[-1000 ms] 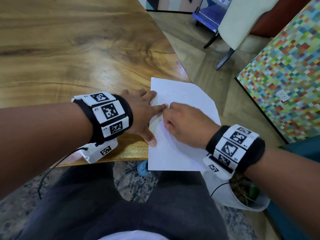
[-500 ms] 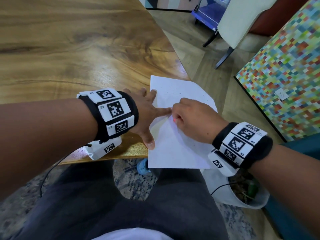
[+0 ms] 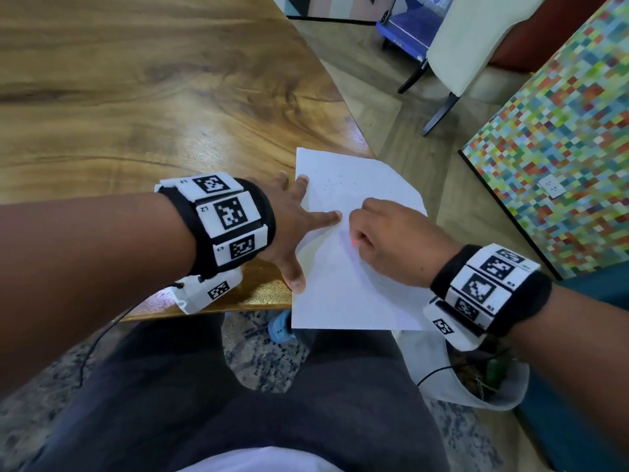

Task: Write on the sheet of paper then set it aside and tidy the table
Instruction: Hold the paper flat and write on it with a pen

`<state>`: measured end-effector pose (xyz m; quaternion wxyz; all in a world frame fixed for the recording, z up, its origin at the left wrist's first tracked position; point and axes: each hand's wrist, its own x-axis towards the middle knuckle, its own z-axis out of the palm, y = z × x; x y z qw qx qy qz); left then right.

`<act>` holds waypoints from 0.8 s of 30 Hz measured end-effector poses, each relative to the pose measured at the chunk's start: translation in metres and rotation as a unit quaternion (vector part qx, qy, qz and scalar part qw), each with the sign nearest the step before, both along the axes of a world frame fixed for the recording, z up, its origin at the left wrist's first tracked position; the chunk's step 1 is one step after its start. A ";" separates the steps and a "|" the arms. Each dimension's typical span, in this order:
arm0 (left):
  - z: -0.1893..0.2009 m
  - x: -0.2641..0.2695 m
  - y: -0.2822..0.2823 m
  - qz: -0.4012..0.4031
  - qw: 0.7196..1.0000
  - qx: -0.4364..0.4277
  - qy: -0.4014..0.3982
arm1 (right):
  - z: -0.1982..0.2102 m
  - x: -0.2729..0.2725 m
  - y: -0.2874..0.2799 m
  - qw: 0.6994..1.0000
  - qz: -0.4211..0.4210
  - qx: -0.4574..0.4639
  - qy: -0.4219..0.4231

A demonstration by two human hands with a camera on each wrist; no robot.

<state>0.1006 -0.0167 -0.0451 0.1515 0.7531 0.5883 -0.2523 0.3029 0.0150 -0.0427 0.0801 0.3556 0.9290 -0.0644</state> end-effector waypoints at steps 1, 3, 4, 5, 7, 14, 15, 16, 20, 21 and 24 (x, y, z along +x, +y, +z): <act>-0.001 -0.001 0.000 0.001 1.000 0.000 -0.002 | 0.000 0.001 0.000 1.000 -0.003 0.002 -0.003; -0.003 -0.003 0.000 0.001 1.000 0.001 -0.008 | -0.003 0.001 -0.011 0.999 0.039 -0.008 0.004; -0.004 -0.004 0.000 0.000 1.000 0.001 -0.011 | -0.005 0.000 -0.021 0.997 0.075 -0.018 0.012; -0.004 -0.005 0.000 -0.002 1.000 0.001 -0.012 | -0.006 0.000 -0.032 0.994 0.105 -0.031 0.016; -0.005 -0.005 0.000 -0.004 1.000 0.001 -0.011 | -0.010 0.000 -0.046 0.989 0.140 -0.041 0.020; -0.002 -0.005 0.000 0.002 1.000 -0.005 -0.006 | -0.005 -0.014 0.004 0.999 -0.003 0.002 0.041; -0.002 -0.005 0.000 0.002 1.000 -0.006 -0.003 | -0.005 -0.016 0.014 0.999 -0.030 0.011 0.039; -0.002 -0.005 0.000 0.000 1.000 -0.005 0.000 | -0.005 -0.017 0.023 0.998 -0.053 0.018 0.039; 0.007 -0.007 0.005 -0.012 1.000 0.006 0.011 | -0.006 -0.015 0.047 0.988 -0.126 -0.013 0.085; 0.010 -0.007 0.009 -0.010 1.000 0.016 0.006 | -0.006 -0.013 0.049 0.986 -0.135 -0.019 0.099; 0.016 -0.008 0.018 0.017 0.998 0.061 -0.009 | -0.007 -0.007 0.046 0.986 -0.127 -0.033 0.106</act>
